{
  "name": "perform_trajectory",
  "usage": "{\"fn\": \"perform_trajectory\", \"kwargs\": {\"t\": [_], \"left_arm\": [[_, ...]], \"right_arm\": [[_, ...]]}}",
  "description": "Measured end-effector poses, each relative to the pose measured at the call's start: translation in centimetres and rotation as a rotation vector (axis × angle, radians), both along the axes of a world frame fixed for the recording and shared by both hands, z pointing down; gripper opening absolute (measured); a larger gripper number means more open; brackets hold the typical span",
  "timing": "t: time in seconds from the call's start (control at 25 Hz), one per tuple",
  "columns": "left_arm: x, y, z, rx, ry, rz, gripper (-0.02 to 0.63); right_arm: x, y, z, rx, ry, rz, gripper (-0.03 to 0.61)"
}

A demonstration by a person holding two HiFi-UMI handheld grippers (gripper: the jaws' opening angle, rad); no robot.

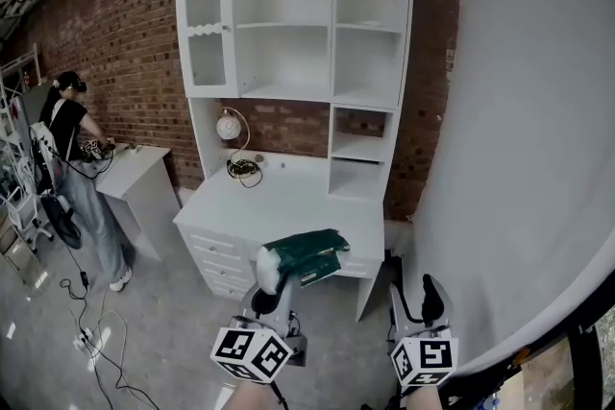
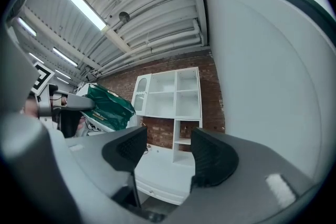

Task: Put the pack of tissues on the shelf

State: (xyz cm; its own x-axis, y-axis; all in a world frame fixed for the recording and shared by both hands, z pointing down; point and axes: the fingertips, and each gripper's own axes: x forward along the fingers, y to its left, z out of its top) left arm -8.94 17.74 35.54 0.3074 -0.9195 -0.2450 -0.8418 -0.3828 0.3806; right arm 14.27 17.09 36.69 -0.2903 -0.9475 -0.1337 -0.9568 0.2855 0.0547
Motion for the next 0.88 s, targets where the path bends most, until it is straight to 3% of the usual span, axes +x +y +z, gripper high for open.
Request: {"fn": "perform_trajectory", "kwargs": {"t": [0.48,0.88], "left_arm": [[0.8,-7.9,1.7,-0.047,-0.001,-0.006,0.098],[0.4,-18.1,1.3,-0.026,-0.010,0.055,0.098]], "right_arm": [[0.9,-8.0,3.4,-0.070,-0.022,-0.012,0.265],[0.6,-17.0,3.0,-0.050,-0.023,0.046,0.265]]}}
